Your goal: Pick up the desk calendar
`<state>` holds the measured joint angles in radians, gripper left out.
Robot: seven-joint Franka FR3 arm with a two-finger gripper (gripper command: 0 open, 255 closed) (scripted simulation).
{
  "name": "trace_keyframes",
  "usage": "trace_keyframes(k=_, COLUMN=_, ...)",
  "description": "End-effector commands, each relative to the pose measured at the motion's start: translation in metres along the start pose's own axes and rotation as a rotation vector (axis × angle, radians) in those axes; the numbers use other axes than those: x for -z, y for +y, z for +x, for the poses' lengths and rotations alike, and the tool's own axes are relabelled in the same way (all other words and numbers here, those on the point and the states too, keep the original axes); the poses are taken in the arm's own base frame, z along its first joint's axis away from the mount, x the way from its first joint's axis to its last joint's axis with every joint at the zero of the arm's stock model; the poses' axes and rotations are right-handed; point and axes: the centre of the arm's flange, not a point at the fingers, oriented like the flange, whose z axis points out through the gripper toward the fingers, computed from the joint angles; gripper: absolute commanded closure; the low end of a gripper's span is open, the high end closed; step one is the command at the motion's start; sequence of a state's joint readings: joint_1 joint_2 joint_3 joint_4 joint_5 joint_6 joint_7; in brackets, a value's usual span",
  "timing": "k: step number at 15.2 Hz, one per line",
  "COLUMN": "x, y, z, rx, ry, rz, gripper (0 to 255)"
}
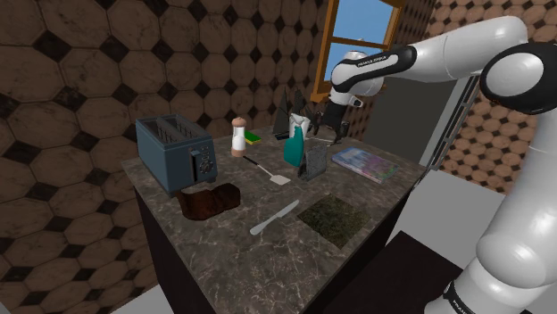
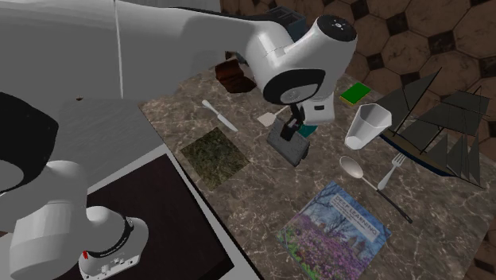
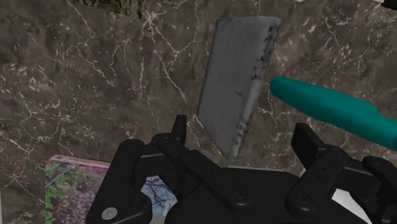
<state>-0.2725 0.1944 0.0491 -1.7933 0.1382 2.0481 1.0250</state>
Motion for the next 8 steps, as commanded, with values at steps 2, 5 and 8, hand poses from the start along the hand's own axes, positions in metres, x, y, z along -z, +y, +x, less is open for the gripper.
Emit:
trace_keyframes(k=2, x=-0.013, y=-0.004, z=0.036, rx=-0.131, ry=0.009, rz=0.007, gripper=0)
trace_keyframes(k=5, x=-0.028, y=-0.002, z=0.048, rx=-0.173, ry=0.011, rz=0.01, gripper=0)
trace_keyframes(k=8, x=-0.043, y=0.0, z=0.05, rx=-0.173, ry=0.011, rz=0.01, gripper=0)
